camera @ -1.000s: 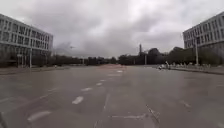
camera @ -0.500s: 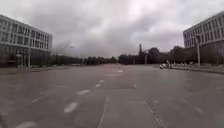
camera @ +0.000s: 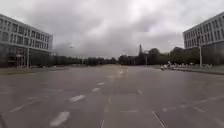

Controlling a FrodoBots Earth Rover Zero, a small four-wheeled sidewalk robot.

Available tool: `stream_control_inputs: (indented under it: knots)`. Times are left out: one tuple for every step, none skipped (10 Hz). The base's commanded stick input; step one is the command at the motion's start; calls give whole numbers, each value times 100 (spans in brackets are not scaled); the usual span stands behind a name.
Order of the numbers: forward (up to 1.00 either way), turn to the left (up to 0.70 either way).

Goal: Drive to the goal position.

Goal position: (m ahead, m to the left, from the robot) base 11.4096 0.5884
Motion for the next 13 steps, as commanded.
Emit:
stream_control_inputs:
  knots:
    - [70,0]
    - [70,0]
    - [70,0]
    - [70,0]
    - [70,0]
    - [70,0]
    - [70,0]
    - [70,0]
    - [70,0]
    - [70,0]
    - [70,0]
    - [70,0]
    - [70,0]
